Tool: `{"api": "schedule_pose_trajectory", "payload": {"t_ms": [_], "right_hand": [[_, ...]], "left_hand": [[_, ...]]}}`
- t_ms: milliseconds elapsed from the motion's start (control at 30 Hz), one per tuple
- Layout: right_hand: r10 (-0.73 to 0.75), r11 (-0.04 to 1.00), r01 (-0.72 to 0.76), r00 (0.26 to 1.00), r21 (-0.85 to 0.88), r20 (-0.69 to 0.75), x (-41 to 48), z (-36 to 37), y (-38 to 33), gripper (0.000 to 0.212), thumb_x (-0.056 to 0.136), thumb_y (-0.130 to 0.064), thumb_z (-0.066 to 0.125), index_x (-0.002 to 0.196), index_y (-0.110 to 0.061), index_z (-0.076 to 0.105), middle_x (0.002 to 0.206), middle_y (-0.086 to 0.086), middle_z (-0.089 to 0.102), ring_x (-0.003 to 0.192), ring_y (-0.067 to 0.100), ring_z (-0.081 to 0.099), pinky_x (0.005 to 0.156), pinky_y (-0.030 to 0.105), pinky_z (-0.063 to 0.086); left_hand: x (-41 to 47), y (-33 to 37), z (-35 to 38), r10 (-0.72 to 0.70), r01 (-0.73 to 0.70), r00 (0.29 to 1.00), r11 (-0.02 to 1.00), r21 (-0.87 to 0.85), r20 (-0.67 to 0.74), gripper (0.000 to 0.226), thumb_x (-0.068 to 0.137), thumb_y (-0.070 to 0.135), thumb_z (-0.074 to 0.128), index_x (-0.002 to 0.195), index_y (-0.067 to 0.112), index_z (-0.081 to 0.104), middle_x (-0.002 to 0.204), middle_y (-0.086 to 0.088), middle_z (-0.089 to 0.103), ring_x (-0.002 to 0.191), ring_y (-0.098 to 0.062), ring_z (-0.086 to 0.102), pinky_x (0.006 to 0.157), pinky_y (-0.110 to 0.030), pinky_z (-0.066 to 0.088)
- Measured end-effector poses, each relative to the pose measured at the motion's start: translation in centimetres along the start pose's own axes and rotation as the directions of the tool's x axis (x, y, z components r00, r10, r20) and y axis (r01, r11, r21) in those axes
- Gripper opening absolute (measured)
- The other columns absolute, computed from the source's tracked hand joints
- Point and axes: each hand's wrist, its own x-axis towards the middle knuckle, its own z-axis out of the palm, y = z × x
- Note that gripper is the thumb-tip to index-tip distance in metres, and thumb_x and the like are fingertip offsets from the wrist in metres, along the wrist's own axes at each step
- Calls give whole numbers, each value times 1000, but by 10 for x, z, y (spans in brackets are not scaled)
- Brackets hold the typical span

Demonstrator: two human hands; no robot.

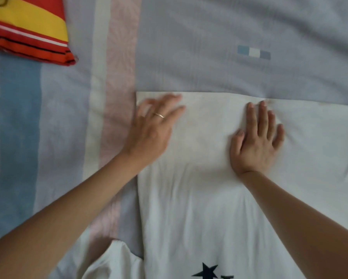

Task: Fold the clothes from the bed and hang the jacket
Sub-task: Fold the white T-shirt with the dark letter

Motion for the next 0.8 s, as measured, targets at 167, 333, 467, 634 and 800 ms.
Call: {"api": "schedule_pose_trajectory", "payload": {"t_ms": [167,333,467,634,800], "right_hand": [[-2,1000,2,1000,5,7,0,2,0,64,86,-36,30,150,-27,25,158,3,21,144,24,20,116,42,7],[-20,1000,20,1000,8,2,-2,2,2,65,86,-37,31,150,-26,26,158,3,20,144,24,20,116,43,7],[-17,1000,17,1000,17,20,-2,-2,2,67,85,-39,27,151,-27,22,160,2,16,145,23,17,116,45,6],[-41,999,34,986,42,162,-3,-11,-1,65,90,-41,25,153,-28,11,161,1,5,148,21,8,118,44,0],[-223,972,235,947,-25,232,-56,-48,122,62,92,-49,12,152,-34,12,160,-5,8,148,17,8,119,36,-1]], "left_hand": [[-21,-27,19,-115,8,937,952,307,331,68,91,47,33,152,23,16,159,1,13,146,-27,14,114,-60,11],[-10,-38,23,-194,80,929,936,342,314,70,90,48,28,153,23,11,160,0,7,147,-28,7,111,-66,8],[-9,-40,22,-236,105,910,926,364,340,67,93,51,21,152,25,1,161,0,-2,147,-28,-1,109,-70,2],[-26,48,6,-318,250,924,922,297,210,68,93,43,29,153,20,5,160,-12,-3,144,-42,-5,109,-63,-10],[-129,198,34,-48,8,957,990,138,286,63,93,45,26,151,22,18,160,-7,9,144,-43,6,111,-63,1]]}}
